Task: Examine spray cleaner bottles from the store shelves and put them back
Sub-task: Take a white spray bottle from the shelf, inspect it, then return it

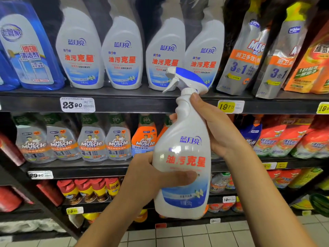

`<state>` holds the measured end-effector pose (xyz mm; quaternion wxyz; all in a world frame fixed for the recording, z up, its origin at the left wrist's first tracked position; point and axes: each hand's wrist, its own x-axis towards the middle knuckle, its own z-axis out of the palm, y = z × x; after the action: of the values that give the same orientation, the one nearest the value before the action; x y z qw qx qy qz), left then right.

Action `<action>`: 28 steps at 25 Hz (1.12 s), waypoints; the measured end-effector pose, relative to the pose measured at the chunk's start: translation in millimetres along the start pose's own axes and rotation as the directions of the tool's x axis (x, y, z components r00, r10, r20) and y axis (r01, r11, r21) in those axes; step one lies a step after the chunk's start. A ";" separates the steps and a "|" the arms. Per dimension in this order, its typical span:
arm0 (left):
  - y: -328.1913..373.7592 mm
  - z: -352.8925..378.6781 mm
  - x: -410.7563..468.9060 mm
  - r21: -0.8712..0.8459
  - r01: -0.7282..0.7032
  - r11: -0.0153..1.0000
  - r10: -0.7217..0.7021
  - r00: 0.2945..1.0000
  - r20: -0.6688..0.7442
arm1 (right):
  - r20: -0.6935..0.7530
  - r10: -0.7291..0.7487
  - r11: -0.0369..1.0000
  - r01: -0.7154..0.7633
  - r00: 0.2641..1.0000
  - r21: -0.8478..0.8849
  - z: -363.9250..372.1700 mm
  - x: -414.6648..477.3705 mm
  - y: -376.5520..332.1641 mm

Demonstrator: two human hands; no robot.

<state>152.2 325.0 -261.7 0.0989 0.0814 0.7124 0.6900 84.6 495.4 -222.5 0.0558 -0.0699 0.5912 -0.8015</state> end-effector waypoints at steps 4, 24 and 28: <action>12.7 -2.9 3.2 -0.199 0.086 0.976 -0.057 0.987 0.147 | -0.031 0.086 0.995 -0.084 0.996 0.055 2.4 2.0 4.7; 59.0 16.0 27.2 -0.498 0.255 0.829 -0.075 0.933 0.353 | -0.214 0.269 0.916 -0.180 0.939 0.359 -1.0 -29.9 -34.0; 83.2 16.7 30.7 -0.573 0.322 0.753 -0.154 0.934 0.322 | -0.161 0.086 0.893 -0.004 0.983 0.450 4.9 -31.9 -41.3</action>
<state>125.1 351.7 -179.9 0.2985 0.0404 0.4329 0.8496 116.6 508.5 -183.1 0.0366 0.0298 0.3947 -0.9176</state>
